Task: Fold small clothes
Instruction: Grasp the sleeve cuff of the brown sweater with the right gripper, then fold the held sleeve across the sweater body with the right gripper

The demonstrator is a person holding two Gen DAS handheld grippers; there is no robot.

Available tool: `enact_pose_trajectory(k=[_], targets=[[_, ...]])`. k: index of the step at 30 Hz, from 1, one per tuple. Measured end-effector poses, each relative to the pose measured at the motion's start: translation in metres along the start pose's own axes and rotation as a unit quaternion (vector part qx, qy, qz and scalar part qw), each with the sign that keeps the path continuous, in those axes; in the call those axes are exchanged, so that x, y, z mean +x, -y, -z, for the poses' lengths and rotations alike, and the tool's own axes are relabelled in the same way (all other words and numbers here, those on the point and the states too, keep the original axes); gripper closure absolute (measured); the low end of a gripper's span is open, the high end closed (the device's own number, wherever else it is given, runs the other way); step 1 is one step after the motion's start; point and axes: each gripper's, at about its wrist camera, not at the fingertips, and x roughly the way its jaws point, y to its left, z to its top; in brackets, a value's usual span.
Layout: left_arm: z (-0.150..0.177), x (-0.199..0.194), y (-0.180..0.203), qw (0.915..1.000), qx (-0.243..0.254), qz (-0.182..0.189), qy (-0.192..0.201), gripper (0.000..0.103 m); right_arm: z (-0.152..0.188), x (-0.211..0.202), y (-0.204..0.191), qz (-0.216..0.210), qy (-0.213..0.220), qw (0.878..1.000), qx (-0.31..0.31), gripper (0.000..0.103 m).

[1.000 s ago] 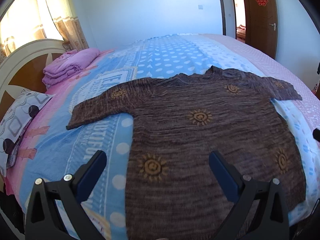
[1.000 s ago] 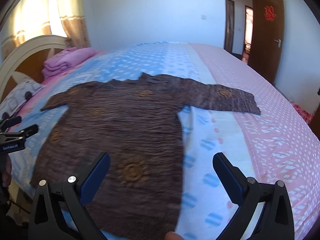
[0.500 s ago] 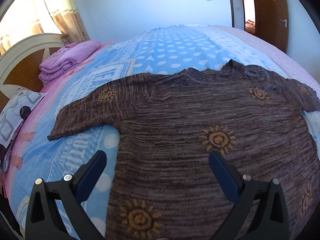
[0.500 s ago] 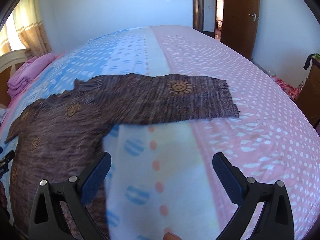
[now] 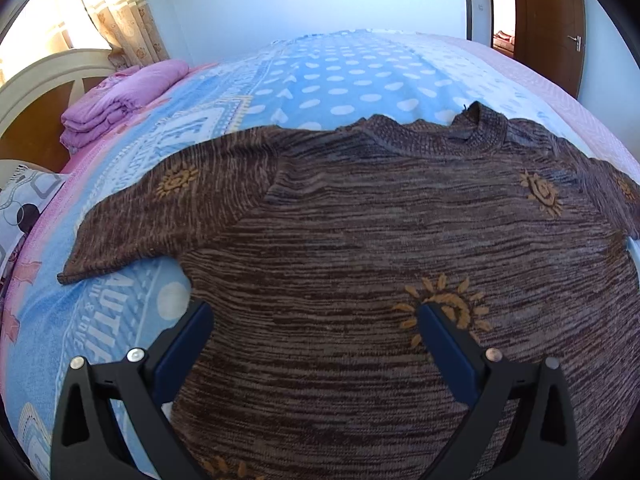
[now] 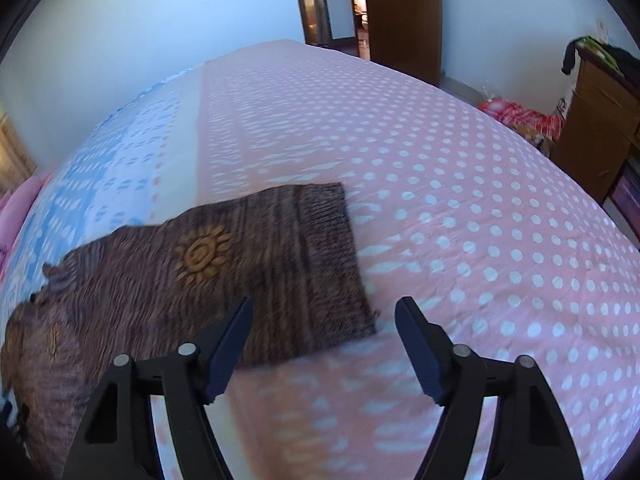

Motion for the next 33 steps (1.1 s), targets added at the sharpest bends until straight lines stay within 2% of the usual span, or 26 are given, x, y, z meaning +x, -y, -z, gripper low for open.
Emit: enact_pose_trajectory(k=[2,8,12,22,33], targets=[[0.0,0.002,0.001,1.0,0.002,0.0,-0.003,0.0,-0.004,0.009,0.003,-0.011,-0.012,1.0,0.01,0.062],[-0.003,0.005,0.0,1.0,0.005,0.001,-0.004,0.0,-0.012,0.021,0.001,-0.03,-0.019,0.999,0.005,0.088],[-0.008,0.004,-0.003,1.0,-0.001,0.001,0.0,0.0,-0.02,0.018,-0.01,-0.043,-0.014,0.999,0.003,0.091],[-0.008,0.008,-0.012,0.9998,-0.019,0.01,-0.004,0.0,-0.038,-0.032,-0.052,-0.059,0.039,0.996,-0.054,0.091],[-0.004,0.013,-0.015,0.9995,-0.025,0.015,-0.011,0.0,-0.035,-0.074,-0.143,-0.102,0.076,0.98,-0.156,0.091]])
